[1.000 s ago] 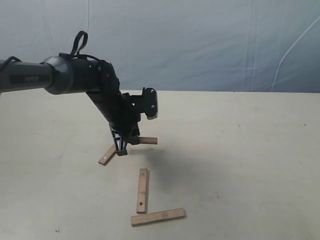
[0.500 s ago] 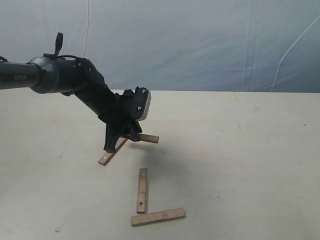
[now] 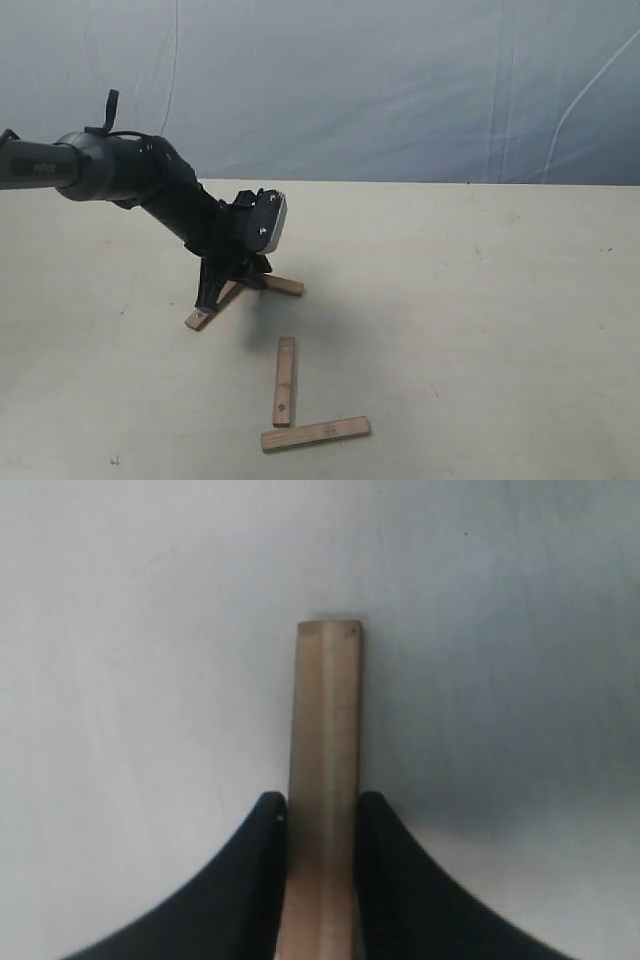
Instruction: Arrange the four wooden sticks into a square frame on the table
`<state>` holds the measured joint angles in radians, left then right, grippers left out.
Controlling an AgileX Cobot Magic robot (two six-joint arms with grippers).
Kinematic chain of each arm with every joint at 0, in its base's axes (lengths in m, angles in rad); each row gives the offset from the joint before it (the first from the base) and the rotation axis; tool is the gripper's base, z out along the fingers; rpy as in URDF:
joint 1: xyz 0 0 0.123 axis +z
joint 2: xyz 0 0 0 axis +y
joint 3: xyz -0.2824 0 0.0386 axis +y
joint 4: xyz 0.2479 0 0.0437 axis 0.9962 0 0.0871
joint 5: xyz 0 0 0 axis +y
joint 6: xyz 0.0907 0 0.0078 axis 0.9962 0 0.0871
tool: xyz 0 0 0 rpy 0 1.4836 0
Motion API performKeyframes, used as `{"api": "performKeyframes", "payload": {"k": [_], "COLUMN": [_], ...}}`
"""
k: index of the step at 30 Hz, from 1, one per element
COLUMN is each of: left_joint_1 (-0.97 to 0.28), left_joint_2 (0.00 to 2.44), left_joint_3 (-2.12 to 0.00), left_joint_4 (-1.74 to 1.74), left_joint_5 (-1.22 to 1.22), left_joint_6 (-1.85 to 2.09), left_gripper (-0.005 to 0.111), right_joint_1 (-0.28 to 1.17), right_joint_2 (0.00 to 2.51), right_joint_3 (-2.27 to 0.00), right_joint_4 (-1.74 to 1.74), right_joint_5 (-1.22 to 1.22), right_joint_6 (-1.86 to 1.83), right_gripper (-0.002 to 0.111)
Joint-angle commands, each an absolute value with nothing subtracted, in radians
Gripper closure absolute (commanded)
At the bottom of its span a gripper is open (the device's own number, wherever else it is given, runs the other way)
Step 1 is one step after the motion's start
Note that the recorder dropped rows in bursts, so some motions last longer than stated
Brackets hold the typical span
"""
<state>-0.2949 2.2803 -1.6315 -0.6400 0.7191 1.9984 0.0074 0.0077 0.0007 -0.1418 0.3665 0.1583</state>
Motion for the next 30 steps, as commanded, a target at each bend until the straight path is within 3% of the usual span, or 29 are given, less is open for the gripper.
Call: {"api": "performKeyframes", "payload": {"k": [1, 16, 30], "left_joint_1": [-0.277, -0.289, -0.291], "left_joint_2": [2.28, 2.28, 2.28], "left_joint_3": [-1.636, -1.666, -1.72], "left_joint_4": [-0.715, -0.829, -0.917], "left_joint_5": [0.744, 0.834, 0.583], "left_joint_6": [2.054, 2.13, 1.803], "left_gripper": [0.107, 0.107, 0.107], "right_joint_1": [0.012, 0.012, 0.012], "right_joint_2": [0.0, 0.0, 0.0], "right_joint_3": [0.0, 0.0, 0.0], "right_joint_4": [-0.144, -0.144, -0.144], "right_joint_5": [0.357, 0.357, 0.357], "right_joint_6": [0.156, 0.156, 0.156], "right_gripper": [0.109, 0.109, 0.109]}}
